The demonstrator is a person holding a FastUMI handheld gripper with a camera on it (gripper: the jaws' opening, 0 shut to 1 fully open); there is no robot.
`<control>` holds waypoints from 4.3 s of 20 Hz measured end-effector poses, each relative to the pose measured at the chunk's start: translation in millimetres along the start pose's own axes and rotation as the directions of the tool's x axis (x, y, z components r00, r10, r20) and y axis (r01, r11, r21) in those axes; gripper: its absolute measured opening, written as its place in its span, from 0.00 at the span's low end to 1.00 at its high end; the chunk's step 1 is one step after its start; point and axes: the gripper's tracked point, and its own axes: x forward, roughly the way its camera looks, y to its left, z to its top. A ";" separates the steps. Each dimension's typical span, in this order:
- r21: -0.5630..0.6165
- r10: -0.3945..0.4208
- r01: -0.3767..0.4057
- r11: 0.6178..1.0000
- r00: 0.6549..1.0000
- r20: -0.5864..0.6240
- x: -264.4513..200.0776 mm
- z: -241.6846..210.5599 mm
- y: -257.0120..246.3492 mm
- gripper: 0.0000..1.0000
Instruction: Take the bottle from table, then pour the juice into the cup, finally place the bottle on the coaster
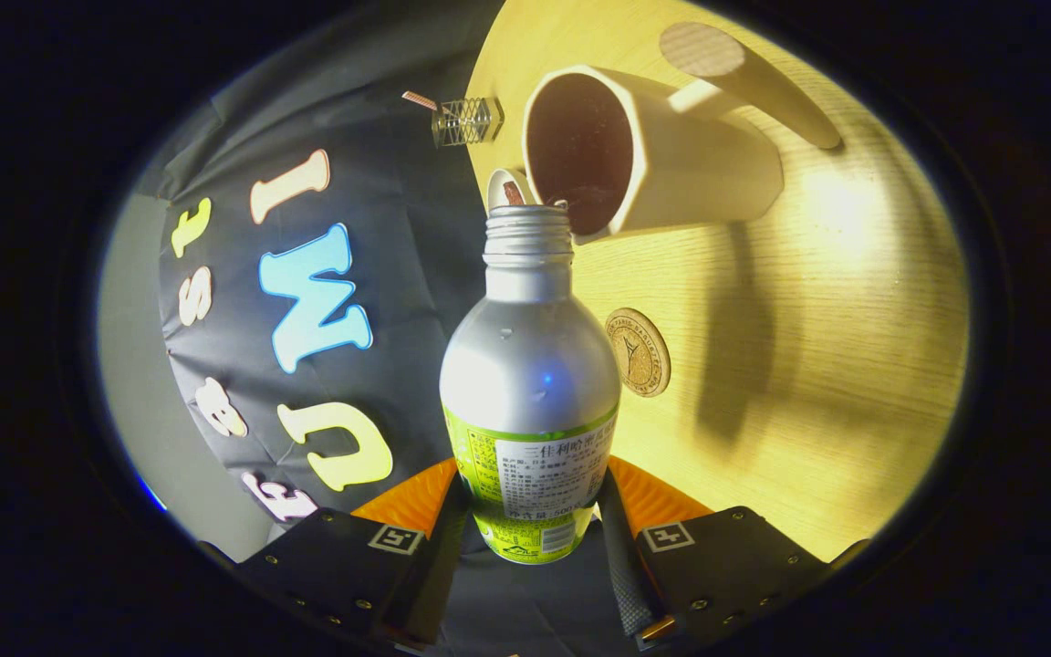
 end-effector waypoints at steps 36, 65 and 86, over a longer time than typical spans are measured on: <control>0.188 0.040 -0.042 0.981 0.999 0.016 0.1 1.0 27.0 0.72; 0.347 0.031 -0.030 0.937 1.000 0.001 -4.7 6.4 41.8 0.72; 0.177 -0.025 0.022 0.984 1.000 0.015 -2.4 13.6 29.1 0.72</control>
